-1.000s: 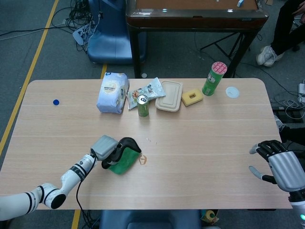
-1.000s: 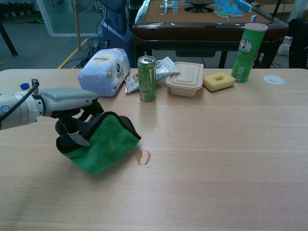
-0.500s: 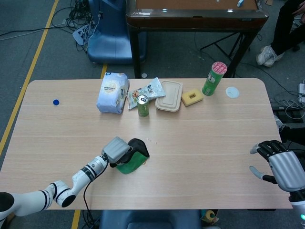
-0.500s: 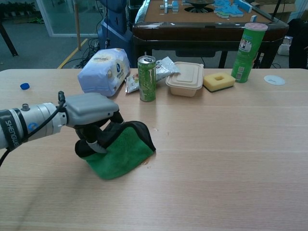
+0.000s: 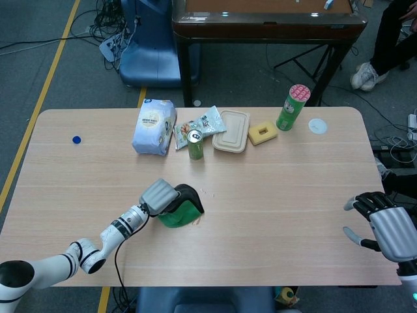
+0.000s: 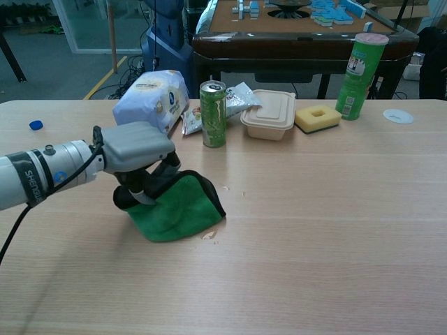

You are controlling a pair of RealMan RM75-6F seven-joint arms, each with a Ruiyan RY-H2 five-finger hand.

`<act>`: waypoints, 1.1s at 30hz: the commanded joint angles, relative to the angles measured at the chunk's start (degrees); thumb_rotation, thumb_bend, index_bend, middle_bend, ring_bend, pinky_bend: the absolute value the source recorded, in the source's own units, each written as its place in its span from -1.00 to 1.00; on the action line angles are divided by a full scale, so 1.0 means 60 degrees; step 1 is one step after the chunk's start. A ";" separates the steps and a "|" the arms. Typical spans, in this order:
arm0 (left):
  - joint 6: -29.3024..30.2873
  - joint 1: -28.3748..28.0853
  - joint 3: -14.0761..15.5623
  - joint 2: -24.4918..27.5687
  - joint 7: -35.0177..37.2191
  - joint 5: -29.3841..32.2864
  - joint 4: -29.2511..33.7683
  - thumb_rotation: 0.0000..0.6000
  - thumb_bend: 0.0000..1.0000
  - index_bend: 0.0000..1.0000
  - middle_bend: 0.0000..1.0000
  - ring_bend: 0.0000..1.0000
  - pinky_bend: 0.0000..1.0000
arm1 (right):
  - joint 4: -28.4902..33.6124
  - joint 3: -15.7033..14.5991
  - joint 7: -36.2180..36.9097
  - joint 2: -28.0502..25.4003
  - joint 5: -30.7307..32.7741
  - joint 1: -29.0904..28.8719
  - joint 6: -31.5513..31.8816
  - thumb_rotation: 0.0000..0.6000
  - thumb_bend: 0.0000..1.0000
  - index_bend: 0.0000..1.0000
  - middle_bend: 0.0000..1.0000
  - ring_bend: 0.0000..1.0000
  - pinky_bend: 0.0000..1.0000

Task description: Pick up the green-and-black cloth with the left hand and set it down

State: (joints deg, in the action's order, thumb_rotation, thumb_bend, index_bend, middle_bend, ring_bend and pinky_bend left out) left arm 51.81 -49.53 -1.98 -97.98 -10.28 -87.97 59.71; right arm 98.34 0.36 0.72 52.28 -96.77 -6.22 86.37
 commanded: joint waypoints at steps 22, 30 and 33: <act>-0.0656 -0.0323 0.0491 -0.0362 0.0364 -0.0407 0.1969 1.00 -0.65 0.31 0.35 0.33 0.83 | 0.0110 0.0003 -0.0133 -0.0002 0.0008 0.0003 -0.0018 1.00 -0.41 -0.15 -0.22 -0.44 -0.50; -0.0618 -0.0456 0.0136 -0.0963 -0.0311 -0.0236 0.0591 1.00 -0.65 0.31 0.35 0.33 0.83 | 0.0119 0.0020 -0.0134 -0.0014 0.0025 0.0010 -0.0002 1.00 -0.41 -0.15 -0.22 -0.44 -0.50; -0.0620 -0.0482 0.0004 -0.1071 -0.0437 -0.0108 0.0165 1.00 -0.65 0.31 0.35 0.33 0.83 | 0.0126 0.0025 -0.0141 -0.0025 0.0033 0.0017 0.0008 1.00 -0.41 -0.15 -0.22 -0.44 -0.50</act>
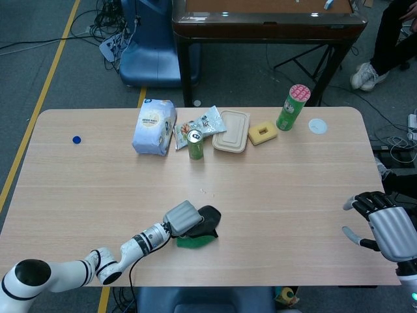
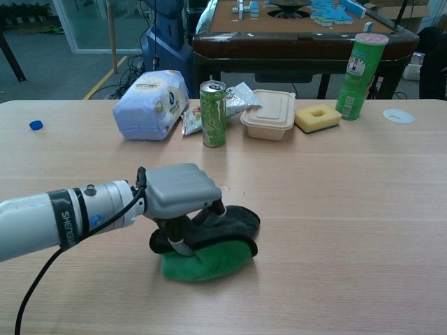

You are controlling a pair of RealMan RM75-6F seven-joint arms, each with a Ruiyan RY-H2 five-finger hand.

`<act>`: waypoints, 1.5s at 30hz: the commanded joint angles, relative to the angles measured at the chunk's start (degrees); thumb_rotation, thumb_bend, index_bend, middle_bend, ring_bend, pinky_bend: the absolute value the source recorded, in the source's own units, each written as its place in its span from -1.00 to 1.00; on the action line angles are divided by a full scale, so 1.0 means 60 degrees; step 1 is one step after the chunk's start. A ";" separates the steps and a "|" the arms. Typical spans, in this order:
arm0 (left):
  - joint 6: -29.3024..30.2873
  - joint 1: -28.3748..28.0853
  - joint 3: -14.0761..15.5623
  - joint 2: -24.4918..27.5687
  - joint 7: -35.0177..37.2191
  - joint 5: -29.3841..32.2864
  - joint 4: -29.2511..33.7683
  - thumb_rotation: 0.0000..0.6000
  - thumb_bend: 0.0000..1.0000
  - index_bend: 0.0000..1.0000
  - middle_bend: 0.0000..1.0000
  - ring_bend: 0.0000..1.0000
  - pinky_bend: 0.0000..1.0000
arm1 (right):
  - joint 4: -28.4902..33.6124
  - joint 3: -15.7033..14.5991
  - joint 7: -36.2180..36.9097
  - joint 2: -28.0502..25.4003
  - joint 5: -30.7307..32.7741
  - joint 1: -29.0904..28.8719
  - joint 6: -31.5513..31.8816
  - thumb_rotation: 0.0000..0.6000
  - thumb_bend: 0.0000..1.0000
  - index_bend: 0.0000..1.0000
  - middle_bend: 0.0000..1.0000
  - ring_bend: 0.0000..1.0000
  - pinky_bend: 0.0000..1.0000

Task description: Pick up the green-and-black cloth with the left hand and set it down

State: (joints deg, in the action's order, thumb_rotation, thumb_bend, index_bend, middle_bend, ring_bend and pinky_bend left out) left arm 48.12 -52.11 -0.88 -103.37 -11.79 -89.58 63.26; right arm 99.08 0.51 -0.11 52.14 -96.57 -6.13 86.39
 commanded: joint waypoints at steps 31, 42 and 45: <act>0.0050 0.0154 -0.0420 -0.0055 -0.0394 0.0894 -0.0982 1.00 -0.65 0.30 0.35 0.32 0.83 | 0.0064 0.0007 -0.0032 -0.0011 -0.0067 -0.0028 -0.0016 1.00 -0.41 -0.15 -0.22 -0.44 -0.50; -0.0093 0.0122 0.0170 0.0205 -0.0113 0.0338 0.1127 1.00 -0.65 0.30 0.35 0.32 0.83 | 0.0079 0.0002 -0.0036 -0.0024 -0.0093 0.0013 0.0059 1.00 -0.41 -0.15 -0.22 -0.44 -0.50; -0.0235 0.0108 0.0250 0.0365 -0.0030 0.0343 0.1641 1.00 -0.65 0.30 0.35 0.32 0.83 | 0.0080 0.0009 -0.0036 -0.0018 -0.0084 0.0006 0.0049 1.00 -0.41 -0.15 -0.22 -0.44 -0.50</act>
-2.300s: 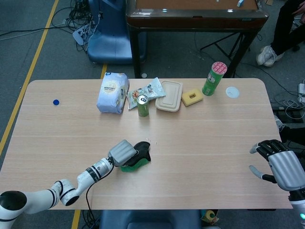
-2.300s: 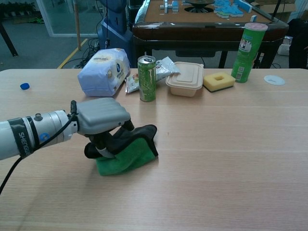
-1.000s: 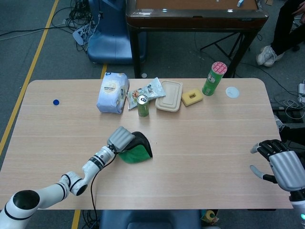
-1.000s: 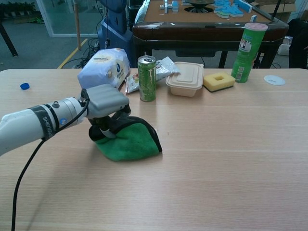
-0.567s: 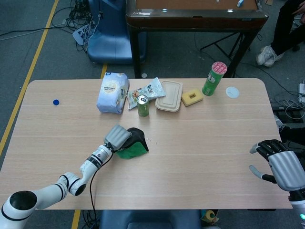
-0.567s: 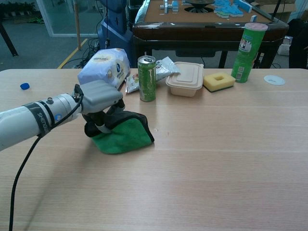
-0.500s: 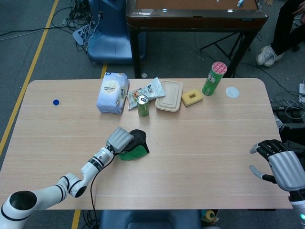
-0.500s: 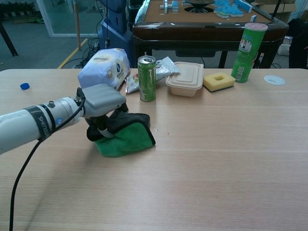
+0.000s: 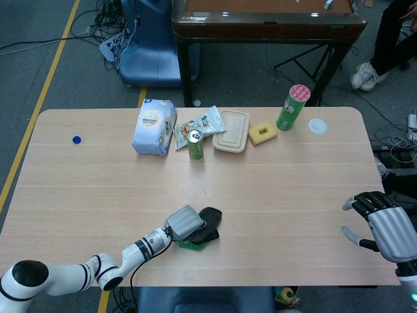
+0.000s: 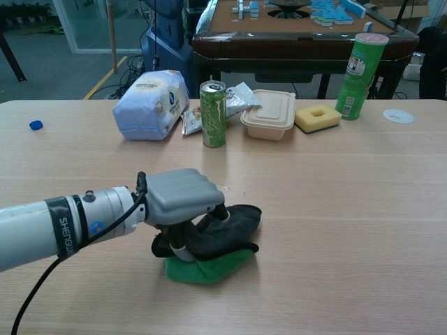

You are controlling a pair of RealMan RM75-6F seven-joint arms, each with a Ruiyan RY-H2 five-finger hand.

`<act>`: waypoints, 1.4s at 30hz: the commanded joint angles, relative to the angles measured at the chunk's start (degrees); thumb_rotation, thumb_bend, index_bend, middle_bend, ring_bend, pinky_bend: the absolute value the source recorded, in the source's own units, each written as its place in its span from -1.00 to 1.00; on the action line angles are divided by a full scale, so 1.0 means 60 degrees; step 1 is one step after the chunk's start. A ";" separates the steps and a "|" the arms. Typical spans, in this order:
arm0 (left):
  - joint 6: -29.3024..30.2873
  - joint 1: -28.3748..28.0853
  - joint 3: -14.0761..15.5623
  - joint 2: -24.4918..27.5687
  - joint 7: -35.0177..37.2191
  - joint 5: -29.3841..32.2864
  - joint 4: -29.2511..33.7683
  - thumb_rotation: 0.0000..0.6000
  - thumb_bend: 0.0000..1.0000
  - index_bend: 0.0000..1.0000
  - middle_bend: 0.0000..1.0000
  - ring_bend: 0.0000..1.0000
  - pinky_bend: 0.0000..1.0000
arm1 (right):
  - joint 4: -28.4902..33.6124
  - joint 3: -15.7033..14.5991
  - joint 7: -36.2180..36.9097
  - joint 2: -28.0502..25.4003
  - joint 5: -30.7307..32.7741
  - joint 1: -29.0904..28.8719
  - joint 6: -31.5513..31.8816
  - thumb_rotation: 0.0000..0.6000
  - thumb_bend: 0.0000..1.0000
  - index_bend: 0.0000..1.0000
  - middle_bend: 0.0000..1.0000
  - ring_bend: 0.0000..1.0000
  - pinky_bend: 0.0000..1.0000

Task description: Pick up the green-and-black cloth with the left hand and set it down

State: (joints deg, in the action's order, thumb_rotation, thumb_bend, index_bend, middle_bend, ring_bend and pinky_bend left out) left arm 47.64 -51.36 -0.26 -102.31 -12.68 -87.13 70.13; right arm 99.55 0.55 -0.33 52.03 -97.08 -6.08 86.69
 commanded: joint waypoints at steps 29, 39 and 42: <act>0.1018 0.0687 -0.1872 0.1672 -0.0167 0.2578 -0.0647 1.00 -0.66 0.18 0.24 0.26 0.82 | 0.0006 0.0016 0.0040 0.0064 -0.0178 -0.0126 -0.0034 1.00 -0.41 -0.15 -0.22 -0.44 -0.50; 0.0693 0.0849 -0.2275 0.1731 -0.0948 0.4152 -0.0498 1.00 -0.66 -0.97 -0.90 -0.83 -0.36 | 0.0022 0.0022 0.0041 0.0043 -0.0174 -0.0135 -0.0032 1.00 -0.41 -0.15 -0.22 -0.44 -0.50; 0.0958 0.1072 -0.2433 0.2128 -0.0746 0.4319 0.0129 1.00 -0.66 -1.00 -0.96 -0.88 -0.44 | 0.0000 0.0039 0.0069 0.0051 -0.0143 -0.0175 -0.0091 1.00 -0.41 -0.15 -0.22 -0.44 -0.50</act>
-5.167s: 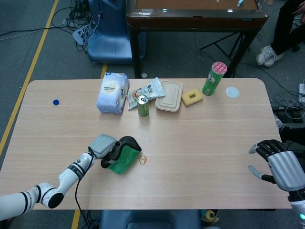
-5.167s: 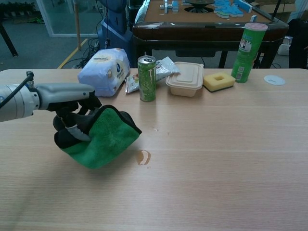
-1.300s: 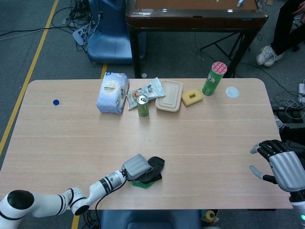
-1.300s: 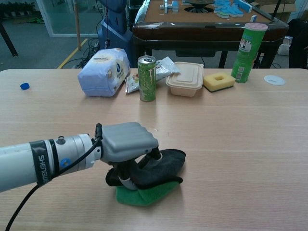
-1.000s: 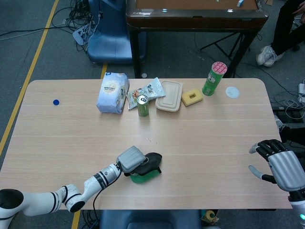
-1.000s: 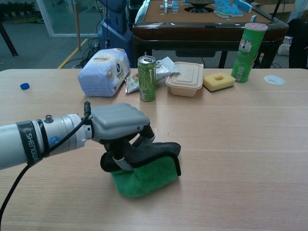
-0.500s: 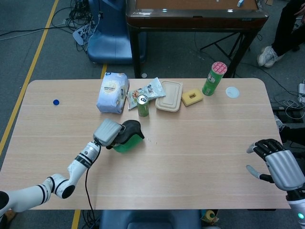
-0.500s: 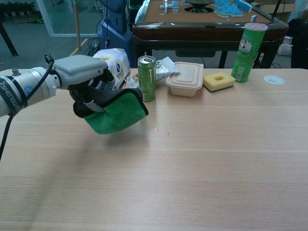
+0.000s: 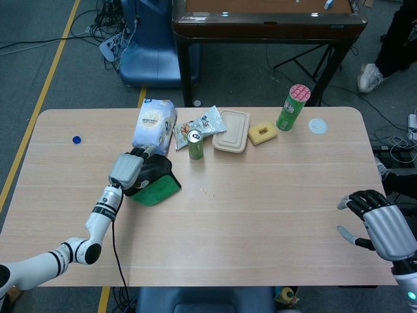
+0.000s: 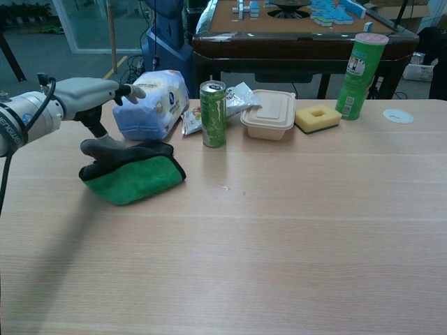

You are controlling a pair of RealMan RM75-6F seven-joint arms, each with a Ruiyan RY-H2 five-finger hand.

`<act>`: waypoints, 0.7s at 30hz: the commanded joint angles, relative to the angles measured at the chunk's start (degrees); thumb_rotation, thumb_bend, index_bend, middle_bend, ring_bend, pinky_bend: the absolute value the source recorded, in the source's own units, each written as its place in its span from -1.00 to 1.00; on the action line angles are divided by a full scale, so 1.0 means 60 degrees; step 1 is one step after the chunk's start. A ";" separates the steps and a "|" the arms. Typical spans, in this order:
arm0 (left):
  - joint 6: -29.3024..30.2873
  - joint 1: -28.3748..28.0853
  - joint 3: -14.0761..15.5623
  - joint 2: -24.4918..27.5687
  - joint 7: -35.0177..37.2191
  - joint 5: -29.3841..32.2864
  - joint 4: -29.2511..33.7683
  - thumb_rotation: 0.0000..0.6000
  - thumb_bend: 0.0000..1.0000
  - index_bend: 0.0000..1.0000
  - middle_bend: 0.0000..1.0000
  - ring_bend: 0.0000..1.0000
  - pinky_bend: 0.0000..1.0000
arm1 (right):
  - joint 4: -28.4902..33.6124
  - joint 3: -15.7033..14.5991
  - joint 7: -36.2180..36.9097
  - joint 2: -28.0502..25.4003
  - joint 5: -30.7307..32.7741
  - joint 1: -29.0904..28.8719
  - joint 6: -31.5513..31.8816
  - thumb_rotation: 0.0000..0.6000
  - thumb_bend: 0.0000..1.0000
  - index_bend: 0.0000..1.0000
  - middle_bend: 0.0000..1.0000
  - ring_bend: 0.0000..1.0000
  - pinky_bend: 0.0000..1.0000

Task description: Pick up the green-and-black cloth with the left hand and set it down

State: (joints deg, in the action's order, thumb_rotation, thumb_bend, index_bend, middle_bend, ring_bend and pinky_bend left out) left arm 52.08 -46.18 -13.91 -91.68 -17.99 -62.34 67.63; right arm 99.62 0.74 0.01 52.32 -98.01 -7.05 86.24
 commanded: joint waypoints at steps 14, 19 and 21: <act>0.2498 0.2111 0.0629 0.2041 0.0237 -0.0387 0.2635 1.00 -0.66 -0.86 -0.93 -0.80 -0.44 | -0.0181 0.0067 0.0179 0.0044 0.0261 -0.0229 -0.0410 1.00 -0.41 -0.15 -0.22 -0.44 -0.50; 0.3716 0.3064 0.1019 0.2649 0.0366 -0.0856 0.3438 1.00 -0.66 -0.83 -0.93 -0.80 -0.44 | -0.0288 0.0082 0.0244 0.0103 0.0381 -0.0333 -0.0621 1.00 -0.41 -0.15 -0.22 -0.44 -0.50; 0.4172 0.3442 0.1173 0.2891 0.0390 -0.1010 0.3742 1.00 -0.66 -0.82 -0.92 -0.80 -0.44 | -0.0346 0.0078 0.0300 0.0134 0.0345 -0.0370 -0.0648 1.00 -0.41 -0.15 -0.22 -0.44 -0.50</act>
State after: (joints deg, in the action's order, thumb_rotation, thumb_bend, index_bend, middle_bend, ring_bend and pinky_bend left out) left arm 74.16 -28.23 -8.32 -76.38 -16.05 -66.87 87.67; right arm 97.63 1.21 1.72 53.05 -95.89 -9.20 82.41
